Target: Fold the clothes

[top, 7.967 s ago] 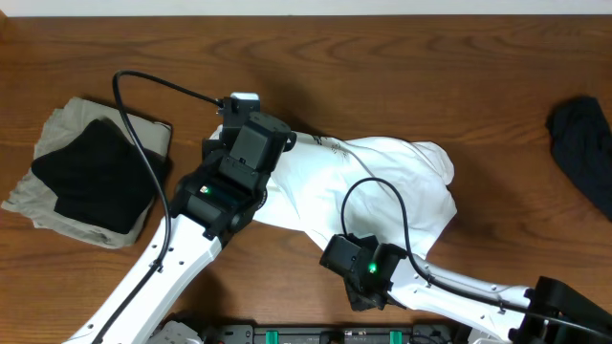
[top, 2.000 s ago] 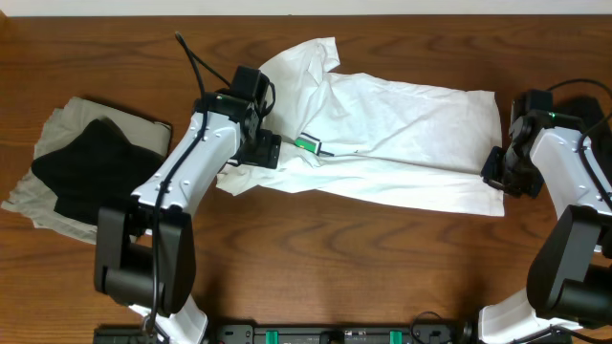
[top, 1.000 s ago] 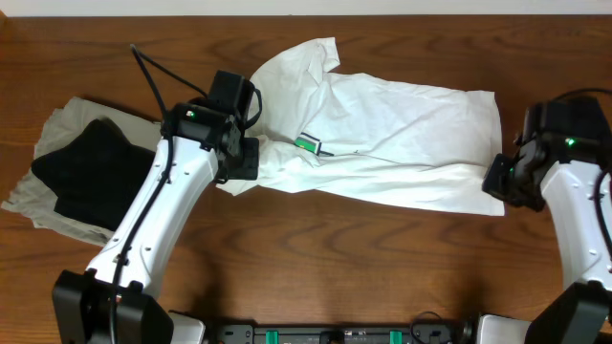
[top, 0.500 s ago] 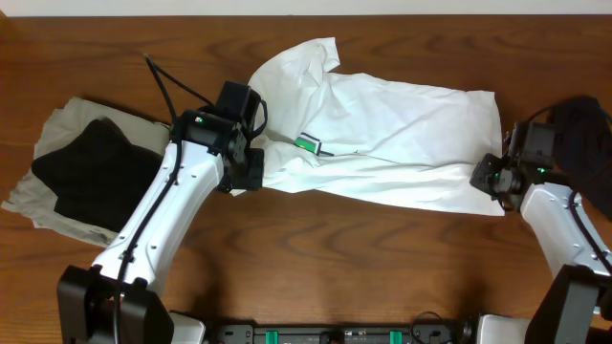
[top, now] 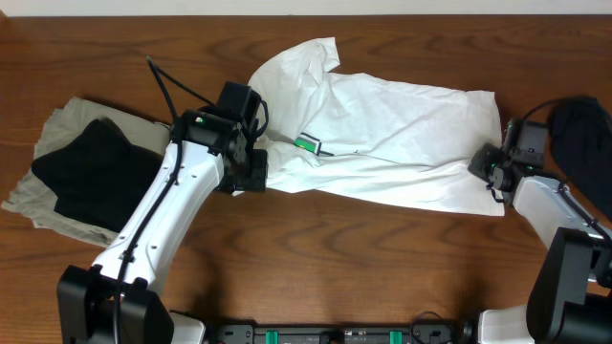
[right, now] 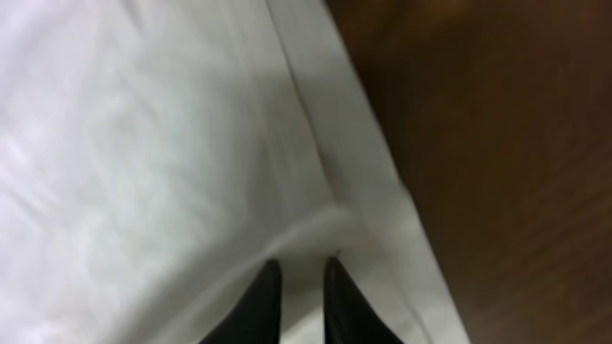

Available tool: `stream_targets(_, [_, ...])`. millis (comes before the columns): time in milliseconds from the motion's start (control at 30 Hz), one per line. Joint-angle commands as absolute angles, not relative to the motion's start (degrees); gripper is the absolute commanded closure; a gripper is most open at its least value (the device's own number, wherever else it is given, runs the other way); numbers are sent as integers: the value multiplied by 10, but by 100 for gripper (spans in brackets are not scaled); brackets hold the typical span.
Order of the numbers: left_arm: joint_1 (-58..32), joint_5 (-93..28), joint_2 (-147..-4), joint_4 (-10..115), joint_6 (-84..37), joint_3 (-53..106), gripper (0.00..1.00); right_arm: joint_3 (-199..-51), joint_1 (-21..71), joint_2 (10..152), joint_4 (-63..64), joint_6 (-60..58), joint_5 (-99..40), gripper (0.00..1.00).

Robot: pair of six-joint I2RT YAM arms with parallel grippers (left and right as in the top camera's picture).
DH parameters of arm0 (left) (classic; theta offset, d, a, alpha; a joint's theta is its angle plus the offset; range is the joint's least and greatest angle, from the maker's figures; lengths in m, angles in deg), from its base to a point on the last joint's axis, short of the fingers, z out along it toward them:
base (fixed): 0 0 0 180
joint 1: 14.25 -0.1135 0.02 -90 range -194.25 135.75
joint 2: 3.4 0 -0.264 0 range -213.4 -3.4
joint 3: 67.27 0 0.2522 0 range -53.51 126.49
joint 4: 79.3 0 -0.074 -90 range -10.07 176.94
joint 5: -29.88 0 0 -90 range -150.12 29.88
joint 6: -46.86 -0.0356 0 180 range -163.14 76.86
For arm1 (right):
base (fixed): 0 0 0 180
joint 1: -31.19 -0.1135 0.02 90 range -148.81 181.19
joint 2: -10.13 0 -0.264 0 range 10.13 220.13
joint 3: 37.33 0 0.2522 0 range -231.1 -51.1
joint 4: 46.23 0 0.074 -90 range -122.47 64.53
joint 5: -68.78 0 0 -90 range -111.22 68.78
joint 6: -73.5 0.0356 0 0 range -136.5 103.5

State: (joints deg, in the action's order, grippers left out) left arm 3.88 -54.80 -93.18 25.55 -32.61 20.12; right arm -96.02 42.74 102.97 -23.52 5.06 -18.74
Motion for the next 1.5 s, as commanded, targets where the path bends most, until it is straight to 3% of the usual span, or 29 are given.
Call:
stream_targets(0, [41, -523, -929, 247, -325, 198, 45, -959, 436, 1031, -261, 57, -176, 82])
stream_targets(233, [41, -515, -929, 228, -326, 198, 43, -960, 436, 1026, -250, 56, -216, 86])
stream_targets(433, [41, -516, -929, 229, -335, 198, 38, -964, 436, 941, -164, 58, -258, 85])
stream_targets(567, [41, -516, -929, 231, -356, 198, 35, -964, 436, 867, -89, 57, -257, 96])
stream_targets(800, [41, -522, -932, 267, -360, 190, 26, -961, 435, 836, 20, 52, -245, 99])
stream_targets(1000, [41, -522, -933, 302, -360, 167, 18, -943, 435, 881, 12, 40, -245, 99])
stream_targets(1467, [41, -522, -934, 393, -360, 140, 16, -930, 431, 1026, -80, 1, -242, 99])
